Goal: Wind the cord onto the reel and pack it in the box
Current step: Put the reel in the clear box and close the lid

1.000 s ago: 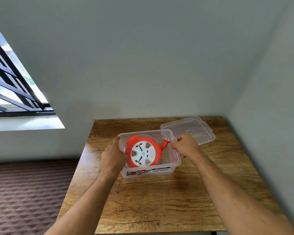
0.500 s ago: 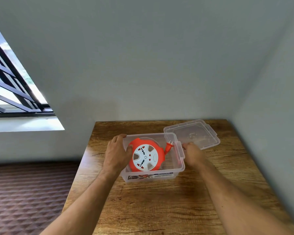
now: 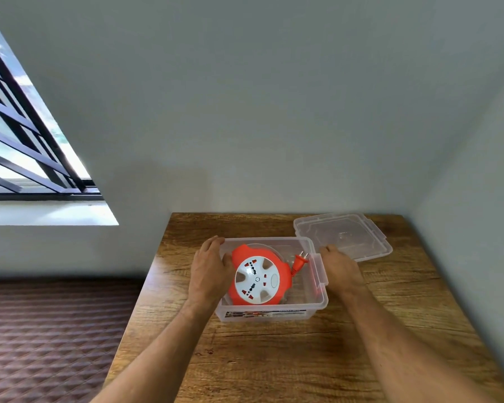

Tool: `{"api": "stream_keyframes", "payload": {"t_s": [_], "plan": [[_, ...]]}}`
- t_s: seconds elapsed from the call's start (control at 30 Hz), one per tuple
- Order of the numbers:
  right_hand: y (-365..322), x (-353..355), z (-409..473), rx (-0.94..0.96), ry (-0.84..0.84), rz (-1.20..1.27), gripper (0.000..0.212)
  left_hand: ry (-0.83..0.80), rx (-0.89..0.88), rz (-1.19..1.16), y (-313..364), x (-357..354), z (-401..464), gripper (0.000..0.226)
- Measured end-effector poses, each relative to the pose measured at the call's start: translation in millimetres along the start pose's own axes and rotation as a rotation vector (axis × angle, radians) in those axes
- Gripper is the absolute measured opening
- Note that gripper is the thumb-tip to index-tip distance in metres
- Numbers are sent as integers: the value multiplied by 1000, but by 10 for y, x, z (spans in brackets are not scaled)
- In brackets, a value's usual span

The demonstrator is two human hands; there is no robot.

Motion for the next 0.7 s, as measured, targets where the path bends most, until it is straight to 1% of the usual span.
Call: {"api": "stream_keyframes", "payload": {"t_s": [0.07,0.1,0.2,0.27,0.33,0.43,0.5,0.57,0.6,0.63,0.7], "plan": [[41,142,97,15,81,-70,21,-2,16,-6,8,16,6,49],[47,243,141,6,135,-59,19,-1,20,-10,14,21,6,51],[34,601,251,-55,318,45,16,11,37,-33,35,23,9,54],[-15,844,286,-63,407,126,14,21,52,-61,47,13,26,53],[-98,1071,273,-46,500,232,12,25,77,-102,56,0,49,52],[-244,1383,163,-49,663,429,17,45,127,-212,33,-1,66,46],[-347,1596,46,-68,786,620,18,97,147,-263,8,33,85,40],[-379,1762,-57,-153,898,837,21,153,145,-300,20,88,116,36],[-366,1791,-80,-233,904,952,21,182,137,-329,40,121,135,36],[-345,1774,-89,-325,866,1064,20,206,123,-359,61,157,153,36],[-308,1622,-84,-476,700,1269,15,238,59,-385,121,234,187,41]]}}
Point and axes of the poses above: each hand's wrist, its own z-axis towards the middle knuckle, its own x-axis out of the back of the hand, y = z × x, the point moved 4 cm from there along z, towards the middle knuckle, and after that the axes turned 4 degrees about y, right-handed, at the moved point
